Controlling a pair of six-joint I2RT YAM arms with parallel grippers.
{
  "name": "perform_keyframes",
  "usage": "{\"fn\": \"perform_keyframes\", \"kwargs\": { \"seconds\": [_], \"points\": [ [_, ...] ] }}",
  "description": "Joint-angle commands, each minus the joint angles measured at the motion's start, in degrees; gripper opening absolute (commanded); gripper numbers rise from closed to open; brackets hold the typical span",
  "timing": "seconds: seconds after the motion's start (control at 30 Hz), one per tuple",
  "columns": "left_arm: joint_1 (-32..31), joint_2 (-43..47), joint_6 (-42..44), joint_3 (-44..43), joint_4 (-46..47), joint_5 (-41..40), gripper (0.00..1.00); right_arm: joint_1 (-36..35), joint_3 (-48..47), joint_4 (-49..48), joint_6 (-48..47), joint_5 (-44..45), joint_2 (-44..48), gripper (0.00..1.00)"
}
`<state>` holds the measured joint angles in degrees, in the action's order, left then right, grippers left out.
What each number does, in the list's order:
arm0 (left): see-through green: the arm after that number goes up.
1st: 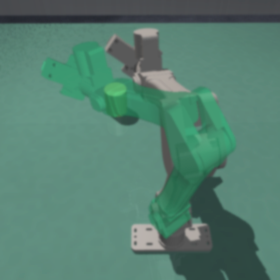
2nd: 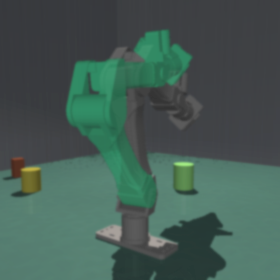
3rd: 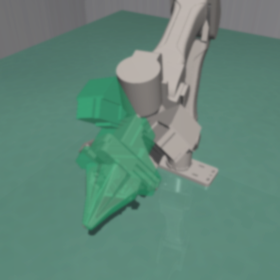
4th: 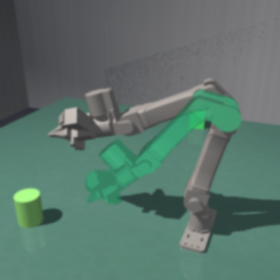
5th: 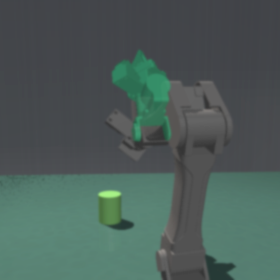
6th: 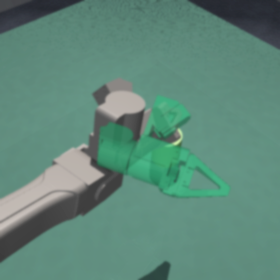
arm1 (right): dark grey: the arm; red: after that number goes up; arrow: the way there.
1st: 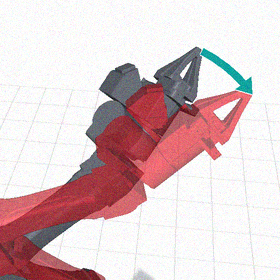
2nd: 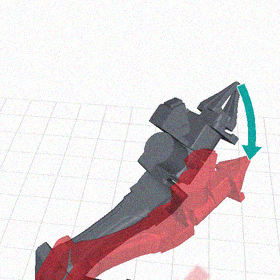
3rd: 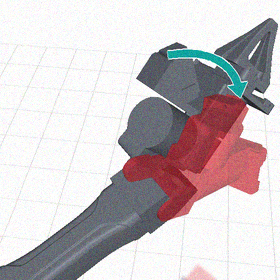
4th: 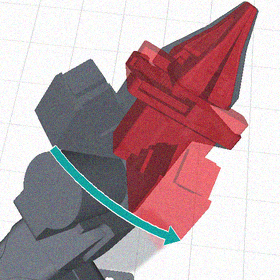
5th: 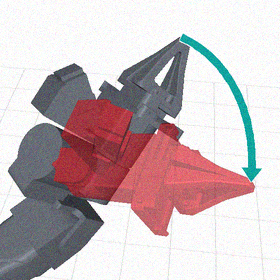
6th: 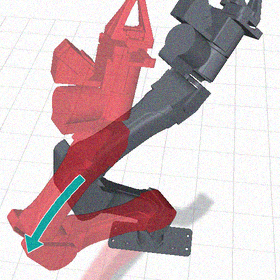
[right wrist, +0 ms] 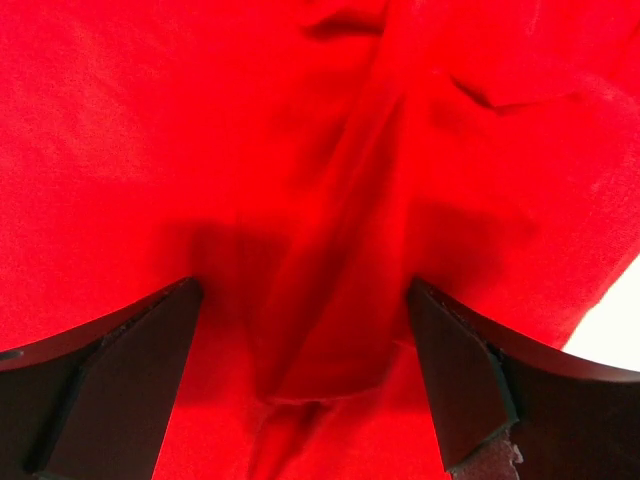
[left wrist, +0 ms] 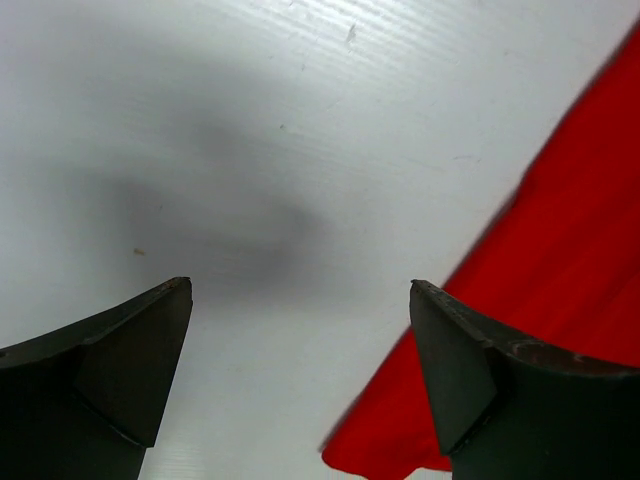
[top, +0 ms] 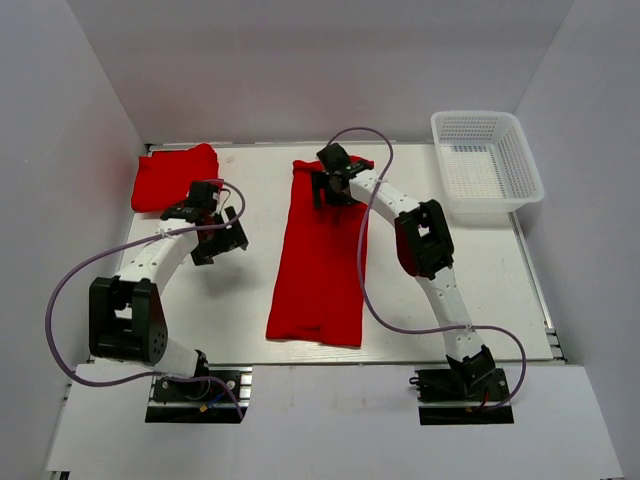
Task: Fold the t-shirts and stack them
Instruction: Rotate the tshirt 90 degrees
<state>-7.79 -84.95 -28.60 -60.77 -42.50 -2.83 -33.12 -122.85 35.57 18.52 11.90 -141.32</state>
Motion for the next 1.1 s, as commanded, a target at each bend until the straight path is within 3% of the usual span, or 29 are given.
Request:
{"fn": "perform_keyframes", "kwargs": {
  "seconds": [0.0,0.2,0.37,0.5,0.7,0.83,1.07],
  "points": [
    [1.63,6.53,-0.67,2.41,-0.48,0.98,1.00,0.43,-1.87,0.37,2.22,1.03,-3.78,0.90],
    [3.30,7.87,0.47,3.73,-2.93,2.30,1.00,1.92,-3.19,-1.28,-2.43,-0.55,-8.26,0.90],
    [3.31,5.15,3.37,4.26,-1.71,10.90,1.00,6.31,-10.75,-2.78,-6.31,-10.23,-12.14,0.90],
    [3.31,1.55,6.09,2.42,-1.71,14.34,1.00,9.56,-6.10,-15.05,-7.27,-14.70,-9.07,0.90],
    [3.31,-1.54,10.66,-0.49,0.75,24.08,1.00,10.18,-8.10,-21.16,-12.10,-22.35,-8.72,0.90],
    [1.73,-2.94,14.61,-1.80,1.72,26.11,1.00,9.75,-5.14,-20.54,-12.63,-24.73,-2.93,0.90],
    [-2.13,-0.67,16.04,-0.23,4.34,23.40,1.00,9.66,6.21,-20.56,-11.32,-21.57,15.69,0.90]
  ]
}}
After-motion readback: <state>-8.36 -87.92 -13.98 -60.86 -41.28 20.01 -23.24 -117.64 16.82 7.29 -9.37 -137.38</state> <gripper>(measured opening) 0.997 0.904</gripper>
